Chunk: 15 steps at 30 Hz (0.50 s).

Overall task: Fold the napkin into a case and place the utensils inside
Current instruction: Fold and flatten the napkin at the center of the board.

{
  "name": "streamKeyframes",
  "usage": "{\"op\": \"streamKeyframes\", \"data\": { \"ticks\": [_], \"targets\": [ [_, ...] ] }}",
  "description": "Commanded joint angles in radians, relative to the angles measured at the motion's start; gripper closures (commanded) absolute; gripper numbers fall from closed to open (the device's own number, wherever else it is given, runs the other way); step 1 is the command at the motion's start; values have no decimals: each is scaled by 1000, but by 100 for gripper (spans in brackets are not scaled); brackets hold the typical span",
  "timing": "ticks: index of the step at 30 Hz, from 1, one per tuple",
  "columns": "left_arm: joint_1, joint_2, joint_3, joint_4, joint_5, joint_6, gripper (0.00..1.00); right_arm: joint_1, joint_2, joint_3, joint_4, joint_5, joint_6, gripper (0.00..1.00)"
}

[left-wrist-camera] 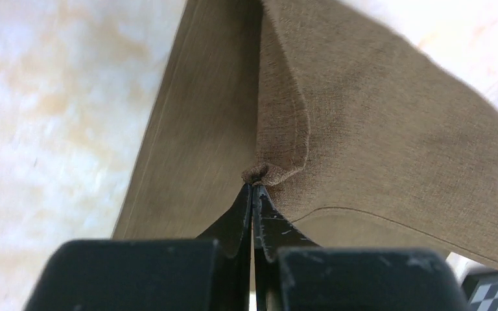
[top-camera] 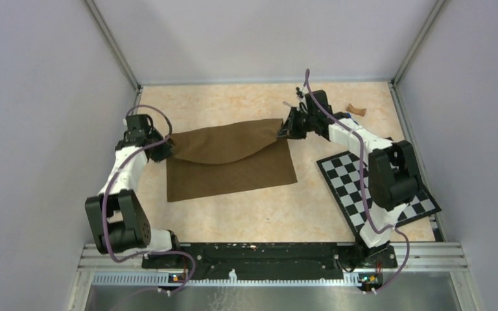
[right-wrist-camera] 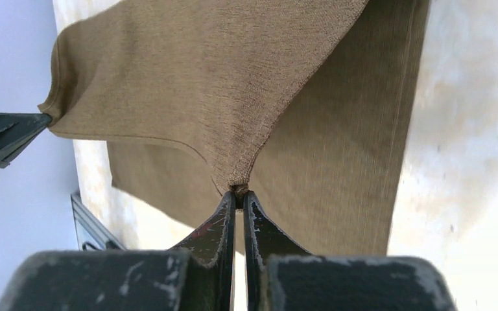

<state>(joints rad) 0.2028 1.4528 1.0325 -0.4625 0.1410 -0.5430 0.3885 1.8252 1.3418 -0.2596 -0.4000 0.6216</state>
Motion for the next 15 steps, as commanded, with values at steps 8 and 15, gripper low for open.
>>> {"op": "streamKeyframes", "data": {
  "ticks": [8,15],
  "targets": [
    [7,-249,-268,-165,-206,-60,100,-4,-195,-292,25,-94,-87,100],
    [7,-250,-303,-258,-337,-215,100,-4,-232,-371,51,-103,-83,100]
  ]
}}
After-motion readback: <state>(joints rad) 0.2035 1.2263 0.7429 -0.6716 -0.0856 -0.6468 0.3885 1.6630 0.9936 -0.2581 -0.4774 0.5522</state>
